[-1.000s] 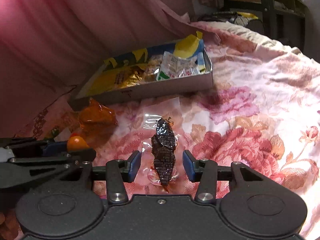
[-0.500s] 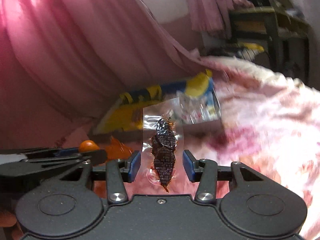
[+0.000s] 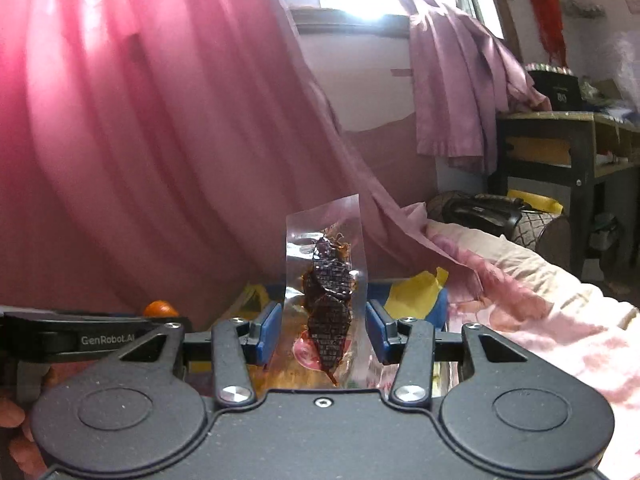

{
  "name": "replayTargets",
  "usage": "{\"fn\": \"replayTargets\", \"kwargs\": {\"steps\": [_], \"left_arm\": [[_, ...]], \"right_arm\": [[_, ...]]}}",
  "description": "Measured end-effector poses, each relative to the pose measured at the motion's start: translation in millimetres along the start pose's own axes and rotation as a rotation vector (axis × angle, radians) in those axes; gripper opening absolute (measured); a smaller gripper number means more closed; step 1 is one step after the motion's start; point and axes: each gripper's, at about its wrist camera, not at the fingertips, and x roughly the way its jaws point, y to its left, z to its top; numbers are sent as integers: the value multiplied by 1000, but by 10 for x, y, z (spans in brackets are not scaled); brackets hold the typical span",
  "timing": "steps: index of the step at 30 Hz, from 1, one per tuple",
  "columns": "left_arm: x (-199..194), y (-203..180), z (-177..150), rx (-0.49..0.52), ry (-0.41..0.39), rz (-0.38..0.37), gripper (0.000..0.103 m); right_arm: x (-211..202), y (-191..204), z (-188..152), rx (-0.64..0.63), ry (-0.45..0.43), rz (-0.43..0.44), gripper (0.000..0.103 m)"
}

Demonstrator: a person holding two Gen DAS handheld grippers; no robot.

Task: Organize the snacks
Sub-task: 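Carry the mandarin and jerky packet into the tray and open both tools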

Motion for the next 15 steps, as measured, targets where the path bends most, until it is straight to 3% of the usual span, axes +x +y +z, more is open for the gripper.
{"fn": "replayTargets", "kwargs": {"steps": [6,15], "left_arm": [[472,101,210,-40,14,49,35],[1161,161,241,-90,90,89,35]], "right_arm": [[429,-62,6,41,-11,-13,48],[999,-175,-114,84,30,-46,48]]}}
